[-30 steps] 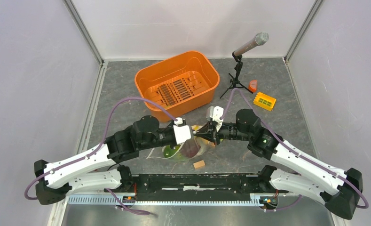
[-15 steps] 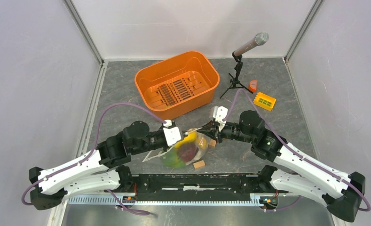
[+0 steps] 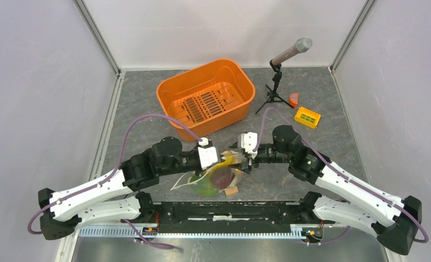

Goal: Place the food in the zip-top bag and seal the zipper
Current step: Zip the zipper food storage bag at the center of the board.

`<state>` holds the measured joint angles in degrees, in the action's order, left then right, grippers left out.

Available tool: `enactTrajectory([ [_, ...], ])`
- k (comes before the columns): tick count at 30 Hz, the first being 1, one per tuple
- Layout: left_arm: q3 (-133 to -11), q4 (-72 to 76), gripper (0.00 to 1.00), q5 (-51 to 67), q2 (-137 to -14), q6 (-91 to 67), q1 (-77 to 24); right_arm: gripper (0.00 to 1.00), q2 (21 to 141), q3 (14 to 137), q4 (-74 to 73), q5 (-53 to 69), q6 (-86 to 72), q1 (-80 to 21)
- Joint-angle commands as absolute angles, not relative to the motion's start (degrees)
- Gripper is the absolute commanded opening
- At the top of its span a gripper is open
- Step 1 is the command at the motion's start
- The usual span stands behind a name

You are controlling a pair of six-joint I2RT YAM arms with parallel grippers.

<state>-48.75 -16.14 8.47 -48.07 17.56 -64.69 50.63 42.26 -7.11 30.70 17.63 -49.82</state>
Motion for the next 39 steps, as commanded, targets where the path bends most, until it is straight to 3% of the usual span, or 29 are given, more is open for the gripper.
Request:
enactTrajectory([
  [1, -49.3, -11.5, 0.02, 11.0, -46.9, 15.6, -64.6, 0.61, 53.5, 46.9, -12.2, 35.5, 23.2, -49.7],
  [7, -49.4, -12.3, 0.02, 10.9, -47.5, 15.1, -64.5, 0.4, 52.6, 45.3, -7.8, 36.4, 21.4, -49.8],
  [13, -48.4, -11.6, 0.02, 10.6, -46.9, 14.4, -64.5, 0.38, 52.7, 45.3, -7.5, 36.5, 20.4, -49.8],
  [16, -48.3, -11.5, 0.02, 10.6, -46.3, 14.2, -64.5, 0.28, 52.1, 44.3, -4.9, 36.3, 18.3, -49.8],
  [19, -48.1, -11.9, 0.02, 10.4, -45.9, 14.0, -64.5, 0.09, 51.0, 42.4, -0.8, 35.9, 15.6, -49.8],
  [22, -47.3, -12.0, 0.02, 10.0, -44.9, 13.5, -64.5, 0.0, 50.9, 41.9, -0.9, 33.4, 15.2, -49.7],
  [34, -40.2, -13.6, 0.02, 2.7, -35.1, 8.7, -64.5, 0.0, 44.6, 35.7, 5.6, 5.2, 7.5, -49.7],
  [39, -38.0, -15.0, 0.02, 0.5, -29.8, 6.7, -64.5, 0.0, 45.0, 34.7, 7.9, -1.2, 4.6, -49.7],
])
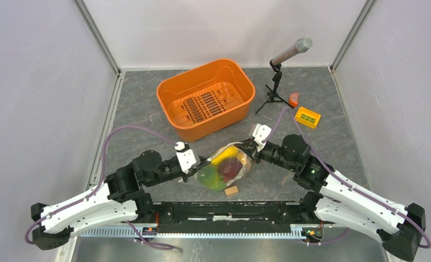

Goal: Place the food in the zip-top bag and seal the zipper
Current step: Zip the zipper food storage bag at the center of the board.

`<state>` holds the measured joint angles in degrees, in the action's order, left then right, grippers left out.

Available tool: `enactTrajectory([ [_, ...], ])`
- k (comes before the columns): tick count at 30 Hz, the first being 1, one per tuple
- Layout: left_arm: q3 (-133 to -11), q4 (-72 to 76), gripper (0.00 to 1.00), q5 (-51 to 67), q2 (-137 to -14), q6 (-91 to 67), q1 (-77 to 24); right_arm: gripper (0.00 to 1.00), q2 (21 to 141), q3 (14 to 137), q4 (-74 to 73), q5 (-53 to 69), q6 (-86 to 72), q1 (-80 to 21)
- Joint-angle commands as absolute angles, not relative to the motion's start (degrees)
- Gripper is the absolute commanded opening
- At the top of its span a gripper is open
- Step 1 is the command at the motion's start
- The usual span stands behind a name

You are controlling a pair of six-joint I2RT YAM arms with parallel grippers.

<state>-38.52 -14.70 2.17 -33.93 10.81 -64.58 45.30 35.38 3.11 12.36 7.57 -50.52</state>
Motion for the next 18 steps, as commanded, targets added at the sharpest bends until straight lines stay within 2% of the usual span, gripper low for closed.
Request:
enactTrajectory([
  [1, -37.9, -15.3, 0.02, 0.2, -29.0, 6.5, -64.5, 0.0, 45.1, 34.5, 8.1, -2.1, 4.0, -49.7],
  [10, -35.4, -17.4, 0.04, -7.1, -24.0, 3.3, -64.5, 0.0, 42.7, 32.0, 9.7, -15.0, -2.2, -49.3],
  [18, -35.1, -18.9, 0.06, -8.6, -22.5, 3.2, -64.5, 0.0, 40.4, 31.0, 9.7, -19.4, -3.4, -48.4],
])
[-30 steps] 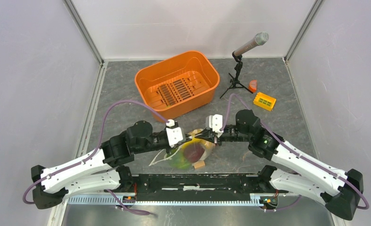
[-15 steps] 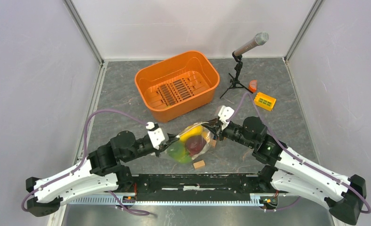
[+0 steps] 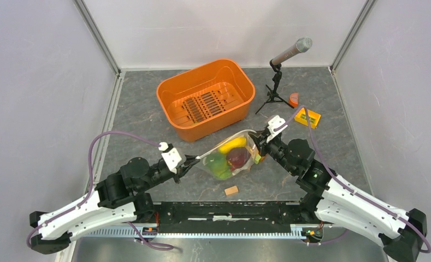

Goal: Place the food in the zip-top bag and seal the zipper
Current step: Zip the zipper food storage bag at the center of the board, then place the zipper food storage bag at the center of the board.

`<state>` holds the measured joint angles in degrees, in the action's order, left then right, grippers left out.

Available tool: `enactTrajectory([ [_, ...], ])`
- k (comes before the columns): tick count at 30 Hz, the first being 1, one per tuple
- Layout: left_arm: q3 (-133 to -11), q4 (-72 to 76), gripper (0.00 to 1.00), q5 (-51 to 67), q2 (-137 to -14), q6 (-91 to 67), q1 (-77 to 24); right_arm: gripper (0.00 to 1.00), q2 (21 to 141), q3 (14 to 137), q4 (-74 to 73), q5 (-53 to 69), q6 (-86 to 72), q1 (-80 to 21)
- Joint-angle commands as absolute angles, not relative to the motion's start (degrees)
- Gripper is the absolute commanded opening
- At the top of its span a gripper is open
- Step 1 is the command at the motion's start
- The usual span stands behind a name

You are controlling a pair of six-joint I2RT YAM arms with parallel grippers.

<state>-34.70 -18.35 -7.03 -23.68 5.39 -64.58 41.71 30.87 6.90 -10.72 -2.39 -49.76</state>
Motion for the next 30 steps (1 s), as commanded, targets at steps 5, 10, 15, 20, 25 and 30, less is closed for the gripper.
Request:
enactTrajectory([
  [5, -35.2, -20.2, 0.06, -10.2, -22.2, 2.8, -64.5, 0.0, 39.2, 29.8, 10.7, -22.0, -4.9, -47.7],
  [10, -34.8, -19.9, 0.09, -12.0, -21.6, 2.4, -64.5, 0.0, 37.2, 28.2, 12.1, -23.4, -6.1, -46.9],
  [15, -33.7, -18.9, 0.54, -14.6, -20.8, 1.0, -64.5, 0.0, 36.0, 27.6, 12.7, -22.6, -6.1, -46.3],
  [20, -33.8, -18.2, 0.94, -17.9, -19.7, -2.0, -64.5, 0.0, 38.9, 31.0, 11.3, -10.9, -4.6, -46.0],
  [25, -33.7, -18.5, 1.0, -21.2, -17.2, -4.0, -64.5, 0.0, 39.7, 33.8, 10.3, -15.5, -2.4, -46.0],
  [30, -34.1, -20.4, 1.0, -24.2, -14.9, -6.2, -64.5, 0.0, 43.4, 40.6, 7.1, -23.0, 5.3, -45.3],
])
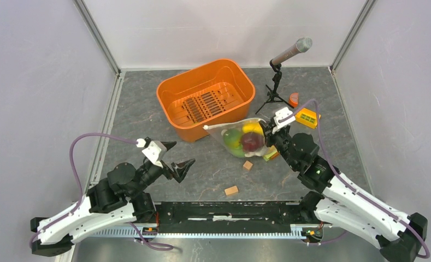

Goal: Place the food in the zip-top bag and seal the zipper
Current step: Place the zipper food storage bag at the center of the board.

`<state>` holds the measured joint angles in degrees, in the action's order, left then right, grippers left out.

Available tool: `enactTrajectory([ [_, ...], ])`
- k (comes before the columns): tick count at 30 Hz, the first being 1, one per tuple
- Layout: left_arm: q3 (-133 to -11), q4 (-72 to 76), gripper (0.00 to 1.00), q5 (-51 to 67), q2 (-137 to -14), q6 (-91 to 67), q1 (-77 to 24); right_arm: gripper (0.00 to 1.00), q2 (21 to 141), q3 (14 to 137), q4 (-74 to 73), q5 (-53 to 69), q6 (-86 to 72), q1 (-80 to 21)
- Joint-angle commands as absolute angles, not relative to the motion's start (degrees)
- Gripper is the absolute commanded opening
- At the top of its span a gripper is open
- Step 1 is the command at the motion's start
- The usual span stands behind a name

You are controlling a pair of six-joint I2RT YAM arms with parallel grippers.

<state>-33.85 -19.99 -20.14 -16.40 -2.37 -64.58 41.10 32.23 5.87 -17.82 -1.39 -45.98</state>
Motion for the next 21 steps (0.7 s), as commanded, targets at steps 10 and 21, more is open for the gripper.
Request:
enactTrajectory([
  [10, -35.4, -24.1, 1.0, -29.8, -12.7, -10.1, -64.5, 0.01, 51.7, 42.0, 6.9, 7.1, 7.5, -45.0],
  [21, -37.2, -25.3, 1.0, -33.6, -10.3, -11.1, -65.0, 0.59, 56.4, 40.8, -11.3, 49.2, 16.2, -46.0],
])
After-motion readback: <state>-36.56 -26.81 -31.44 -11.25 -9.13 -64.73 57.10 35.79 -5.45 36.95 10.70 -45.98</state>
